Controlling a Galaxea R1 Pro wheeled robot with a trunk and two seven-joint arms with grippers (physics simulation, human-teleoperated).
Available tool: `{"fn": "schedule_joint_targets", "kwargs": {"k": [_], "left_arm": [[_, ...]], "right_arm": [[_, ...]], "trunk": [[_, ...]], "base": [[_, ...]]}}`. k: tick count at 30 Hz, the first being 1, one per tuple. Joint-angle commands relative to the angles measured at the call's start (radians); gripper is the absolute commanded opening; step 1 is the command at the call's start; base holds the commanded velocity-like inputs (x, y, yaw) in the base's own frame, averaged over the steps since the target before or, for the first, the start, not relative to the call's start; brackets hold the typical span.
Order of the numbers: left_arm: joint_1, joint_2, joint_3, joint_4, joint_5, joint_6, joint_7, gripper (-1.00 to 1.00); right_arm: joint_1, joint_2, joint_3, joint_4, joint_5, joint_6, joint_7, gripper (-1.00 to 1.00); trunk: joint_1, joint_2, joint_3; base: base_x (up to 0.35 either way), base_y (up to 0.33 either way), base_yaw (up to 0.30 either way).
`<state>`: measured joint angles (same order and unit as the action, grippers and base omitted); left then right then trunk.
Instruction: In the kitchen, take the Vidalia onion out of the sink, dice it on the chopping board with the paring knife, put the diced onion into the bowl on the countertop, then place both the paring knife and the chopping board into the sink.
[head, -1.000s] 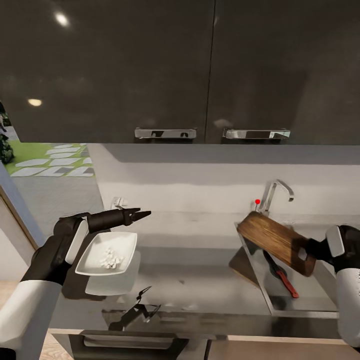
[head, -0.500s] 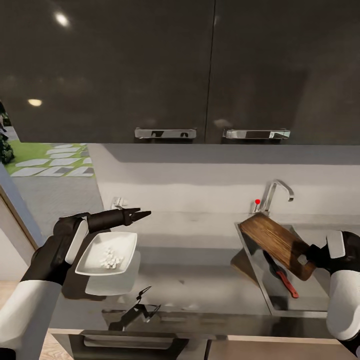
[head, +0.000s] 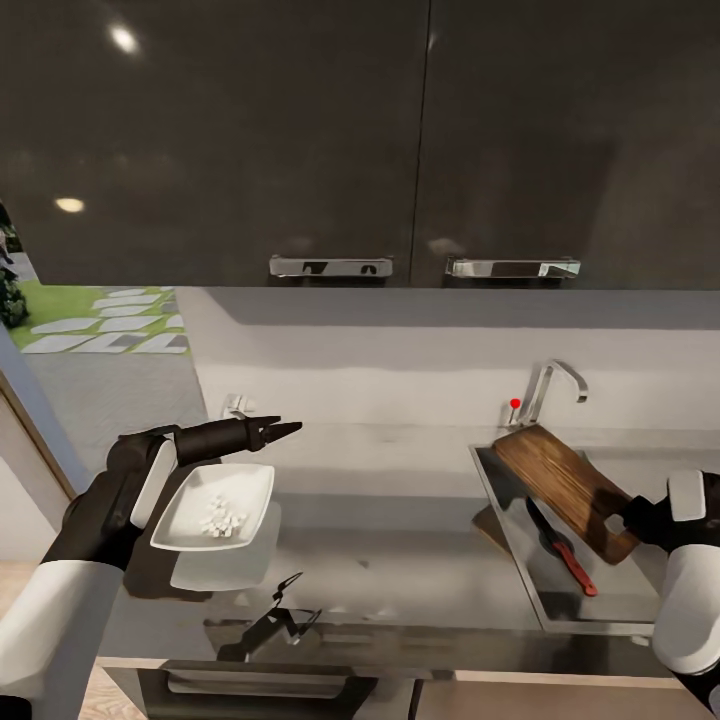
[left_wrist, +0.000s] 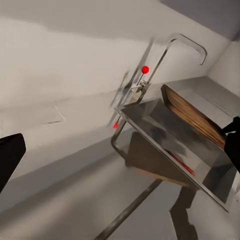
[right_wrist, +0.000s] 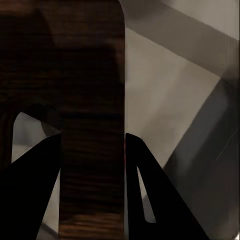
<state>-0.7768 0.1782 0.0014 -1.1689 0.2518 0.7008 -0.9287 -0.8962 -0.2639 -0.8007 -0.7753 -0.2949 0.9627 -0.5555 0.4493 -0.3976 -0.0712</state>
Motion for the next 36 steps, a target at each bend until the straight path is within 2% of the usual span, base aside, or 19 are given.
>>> {"fn": "schedule_joint_targets", "kwargs": {"k": [1,6,10,14,19,24,28,36], "left_arm": [[-0.001,0.0,0.0,0.0,0.004,0.006,-0.001,1.0],[-0.001,0.0,0.0,0.0,0.004,0.006,-0.001,1.0],[-0.001,0.0,0.0,0.0,0.004,0.006,-0.001,1.0],[-0.001,0.0,0.0,0.0,0.004,0.006,-0.001,1.0],[-0.001,0.001,0.0,0.0,0.004,0.006,-0.001,1.0],[-0.001,0.0,0.0,0.0,0.004,0.006,-0.001,1.0],[-0.001,0.001,0.0,0.0,0.004,0.006,-0.001,1.0],[-0.001,0.001,0.001,0.0,0.004,0.006,-0.001,1.0]], "right_arm": [[-0.001,0.001,-0.002,-0.001,-0.012,0.0,-0.01,-1.0],[-0.001,0.005,-0.008,-0.001,-0.011,-0.001,-0.012,-1.0],[-0.001,0.017,-0.032,-0.001,-0.011,-0.019,-0.029,-1.0],[-0.001,0.04,-0.051,-0.001,-0.012,-0.066,-0.069,-1.0],[-0.001,0.061,-0.056,-0.001,-0.012,-0.081,-0.101,-1.0],[-0.001,0.068,-0.063,-0.001,-0.012,-0.087,-0.12,-1.0],[-0.001,0.069,-0.106,-0.001,-0.012,-0.088,-0.125,-1.0],[-0.001,0.069,-0.12,-0.001,-0.012,-0.09,-0.144,-1.0]], "trunk": [[0.001,-0.002,-0.002],[0.001,-0.002,-0.002],[0.001,-0.002,-0.002],[0.001,-0.002,-0.002],[0.001,-0.002,-0.002],[0.001,-0.002,-0.002],[0.001,-0.002,-0.002],[0.001,-0.002,-0.002]], "base": [[0.0,0.0,0.0],[0.0,0.0,0.0],[0.0,0.0,0.0],[0.0,0.0,0.0],[0.0,0.0,0.0],[0.009,0.01,0.0],[0.114,0.152,0.0],[0.061,0.069,0.0]]}}
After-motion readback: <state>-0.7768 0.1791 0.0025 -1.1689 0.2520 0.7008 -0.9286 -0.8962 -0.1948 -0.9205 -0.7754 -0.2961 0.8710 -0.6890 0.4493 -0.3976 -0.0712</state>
